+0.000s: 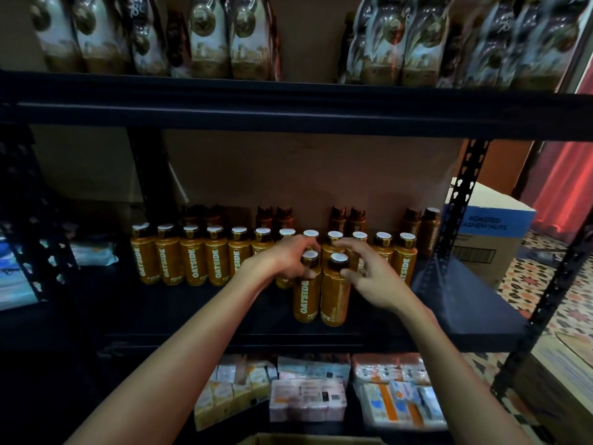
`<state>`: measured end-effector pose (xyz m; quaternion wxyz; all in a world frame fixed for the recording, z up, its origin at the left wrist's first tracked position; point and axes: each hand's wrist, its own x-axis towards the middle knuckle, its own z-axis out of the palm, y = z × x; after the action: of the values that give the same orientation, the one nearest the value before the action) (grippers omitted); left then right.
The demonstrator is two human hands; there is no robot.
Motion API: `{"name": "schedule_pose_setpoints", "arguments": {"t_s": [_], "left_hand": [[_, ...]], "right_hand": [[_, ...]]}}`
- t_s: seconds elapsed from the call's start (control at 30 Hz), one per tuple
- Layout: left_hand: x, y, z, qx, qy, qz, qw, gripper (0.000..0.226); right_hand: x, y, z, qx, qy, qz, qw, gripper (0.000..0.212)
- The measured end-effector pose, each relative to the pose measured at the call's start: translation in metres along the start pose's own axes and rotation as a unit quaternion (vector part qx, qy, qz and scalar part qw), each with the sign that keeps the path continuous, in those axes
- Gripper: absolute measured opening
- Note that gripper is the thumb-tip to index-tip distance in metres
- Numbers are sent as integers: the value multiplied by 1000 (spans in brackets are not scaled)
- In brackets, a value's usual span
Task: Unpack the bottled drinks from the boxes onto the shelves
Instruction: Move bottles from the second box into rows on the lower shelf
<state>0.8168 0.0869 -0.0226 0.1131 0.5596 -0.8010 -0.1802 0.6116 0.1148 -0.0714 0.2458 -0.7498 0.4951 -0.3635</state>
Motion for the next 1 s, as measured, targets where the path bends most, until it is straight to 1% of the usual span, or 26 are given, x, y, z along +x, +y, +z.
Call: {"name": "schedule_pose_setpoints", "arguments": {"t_s": [0.07, 0.13, 0.2, 0.27, 0.33, 0.4, 0.47, 0.57, 0.63, 0.7, 0.8, 0.9, 0.93, 1.0], "left_hand": [[2, 2, -1, 11, -10, -6, 1000, 63], [4, 4, -2, 18, -16, -14, 1000, 63], [5, 6, -4, 22, -20, -21, 999, 63], [6, 6, -5, 20, -26, -28, 999, 63], [7, 7, -6, 18, -31, -33, 999, 64], [8, 7, -5, 18, -32, -35, 999, 65], [8, 6, -4, 14, -29, -35, 999, 63], [9, 5, -2, 14, -27, -35, 999, 61], [9, 5, -2, 14, -30, -34, 999, 61], [9, 5, -1, 15, -29, -34, 999, 62], [8, 5, -2, 20, -27, -32, 999, 63], [9, 5, -2, 19, -30, -30, 999, 61], [8, 5, -2, 16, -32, -30, 999, 60], [8, 5, -2, 12, -33, -31, 999, 60]], "right_hand": [[5, -4, -4, -38, -27, 4, 999, 50], [10, -6, -6, -89, -40, 6, 995, 41], [13, -9, -8, -123, -18, 11, 992, 33], [13, -11, -7, -141, -4, 21, 990, 38], [12, -12, -7, -107, -7, 31, 994, 44], [12, -13, -9, -63, -27, 43, 997, 42], [11, -18, -11, -53, -45, 57, 996, 42], [11, -22, -7, -96, -2, 62, 993, 36], [10, -21, -6, -134, 16, 50, 990, 42], [11, -20, -8, -110, 1, 45, 993, 46], [13, -21, -10, -86, -34, 65, 994, 44], [15, -21, -7, -102, 10, 71, 992, 39], [14, -21, -8, -114, 20, 65, 991, 43], [14, -18, -9, -112, 3, 55, 992, 52]]}}
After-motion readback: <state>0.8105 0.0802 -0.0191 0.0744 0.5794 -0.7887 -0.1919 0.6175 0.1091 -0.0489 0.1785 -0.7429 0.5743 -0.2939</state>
